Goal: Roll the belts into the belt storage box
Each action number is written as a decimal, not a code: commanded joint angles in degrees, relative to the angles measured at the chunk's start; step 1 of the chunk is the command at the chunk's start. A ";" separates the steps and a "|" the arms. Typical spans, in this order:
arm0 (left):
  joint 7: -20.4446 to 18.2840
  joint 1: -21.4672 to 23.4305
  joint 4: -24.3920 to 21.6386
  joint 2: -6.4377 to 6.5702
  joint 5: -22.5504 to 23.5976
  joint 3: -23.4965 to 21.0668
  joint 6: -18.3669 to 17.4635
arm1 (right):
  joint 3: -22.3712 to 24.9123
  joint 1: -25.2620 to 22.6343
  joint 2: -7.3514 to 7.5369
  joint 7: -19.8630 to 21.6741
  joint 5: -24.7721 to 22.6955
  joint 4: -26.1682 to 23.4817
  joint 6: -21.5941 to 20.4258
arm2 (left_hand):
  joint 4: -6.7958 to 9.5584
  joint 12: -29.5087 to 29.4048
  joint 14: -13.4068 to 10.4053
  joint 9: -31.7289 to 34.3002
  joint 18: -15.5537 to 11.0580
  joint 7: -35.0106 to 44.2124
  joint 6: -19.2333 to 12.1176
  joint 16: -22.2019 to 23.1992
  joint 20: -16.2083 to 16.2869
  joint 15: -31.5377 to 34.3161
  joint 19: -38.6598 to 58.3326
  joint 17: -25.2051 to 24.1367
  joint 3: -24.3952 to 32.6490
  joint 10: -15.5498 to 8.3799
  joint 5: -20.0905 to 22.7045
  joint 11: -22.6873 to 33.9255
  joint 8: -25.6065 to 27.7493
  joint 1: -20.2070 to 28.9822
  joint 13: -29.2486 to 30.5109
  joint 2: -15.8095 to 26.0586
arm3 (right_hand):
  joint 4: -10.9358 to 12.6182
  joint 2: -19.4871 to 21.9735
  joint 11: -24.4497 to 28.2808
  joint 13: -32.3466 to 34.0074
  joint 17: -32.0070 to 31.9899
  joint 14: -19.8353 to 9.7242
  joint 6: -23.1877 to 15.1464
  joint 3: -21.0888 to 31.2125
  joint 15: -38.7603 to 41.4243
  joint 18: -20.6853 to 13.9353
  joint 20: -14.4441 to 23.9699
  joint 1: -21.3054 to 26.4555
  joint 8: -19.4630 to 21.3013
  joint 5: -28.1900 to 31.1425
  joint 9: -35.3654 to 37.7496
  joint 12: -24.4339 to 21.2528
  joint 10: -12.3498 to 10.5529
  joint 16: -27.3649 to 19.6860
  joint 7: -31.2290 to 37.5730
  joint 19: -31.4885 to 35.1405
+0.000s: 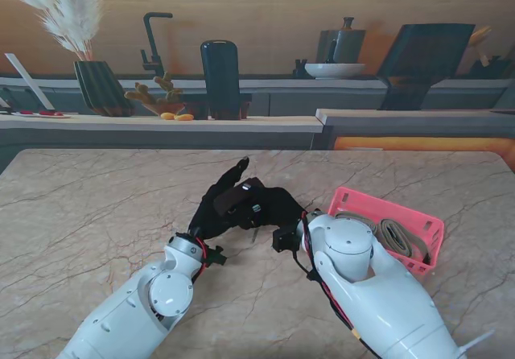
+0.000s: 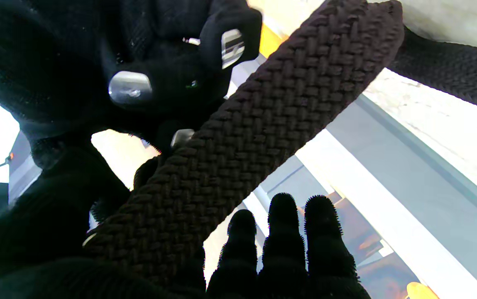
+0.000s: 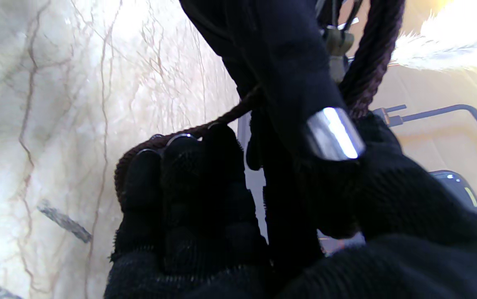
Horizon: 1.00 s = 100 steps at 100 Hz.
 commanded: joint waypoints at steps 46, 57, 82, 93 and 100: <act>-0.34 3.33 -4.97 -1.26 -5.12 -1.44 -1.27 | -4.21 3.01 1.06 6.09 -6.85 3.19 3.37 | 0.67 2.99 -3.13 6.42 -0.15 30.66 -7.62 1.63 2.65 4.11 6.97 2.03 -25.41 -6.44 1.37 9.14 23.55 30.09 4.88 25.16 | 3.72 0.70 -4.84 -4.77 -1.42 0.42 -6.04 4.18 -5.40 -0.89 3.38 0.30 2.90 -2.07 -3.02 -1.90 3.39 -1.50 -2.05 -2.80; -0.14 4.00 -5.90 -1.47 -6.29 -1.79 -1.43 | -5.04 3.26 1.38 5.84 -10.17 2.92 3.91 | 0.00 3.66 -2.80 12.92 1.42 42.32 -6.96 2.37 3.62 5.80 9.05 3.34 -25.59 -6.84 8.21 10.89 23.59 35.26 7.95 23.29 | 4.70 0.27 -5.83 -5.31 -1.47 1.03 -3.62 5.93 -6.46 -0.39 3.25 -5.09 8.87 -0.99 -3.62 -2.80 3.80 -2.56 -10.70 -2.76; 0.26 5.13 -7.49 -2.06 -9.57 -2.50 -0.91 | -5.21 3.66 2.32 7.21 -14.42 2.00 8.84 | 0.64 4.61 -3.17 19.53 4.41 54.27 -5.63 2.78 5.37 7.86 12.63 5.22 -25.35 -7.23 9.15 12.84 25.45 39.03 11.98 23.15 | 8.29 6.96 -7.55 -6.73 -2.54 4.03 0.59 -2.76 -7.63 2.07 2.50 -12.39 17.22 -0.68 -4.55 -4.11 6.31 -3.56 -20.16 -2.37; 0.05 5.76 -8.44 -2.22 -11.36 -2.92 -0.60 | -4.75 3.51 2.32 6.61 -15.61 1.67 10.78 | 0.79 4.24 -3.35 20.69 4.85 54.53 -4.79 2.65 5.62 8.13 13.24 5.99 -25.21 -5.84 9.59 12.86 24.43 39.78 13.12 22.55 | 9.11 8.37 -7.39 -6.52 -2.59 4.75 1.28 -4.70 -7.27 2.42 2.55 -9.70 17.85 -0.55 -4.28 -4.26 7.08 -3.63 -20.87 -1.68; -0.31 6.15 -9.05 -2.26 -12.55 -3.15 -0.24 | -4.68 3.43 2.50 6.20 -17.81 1.54 11.22 | 0.84 4.11 -3.04 21.82 4.97 54.63 -4.53 2.48 5.81 8.31 13.73 6.83 -25.24 -5.08 9.94 12.94 24.04 40.02 14.12 22.12 | 9.53 8.21 -7.03 -5.94 -2.15 4.65 1.33 -4.24 -6.97 2.45 2.63 -7.72 17.90 -0.56 -3.89 -4.21 6.94 -3.64 -21.03 -1.21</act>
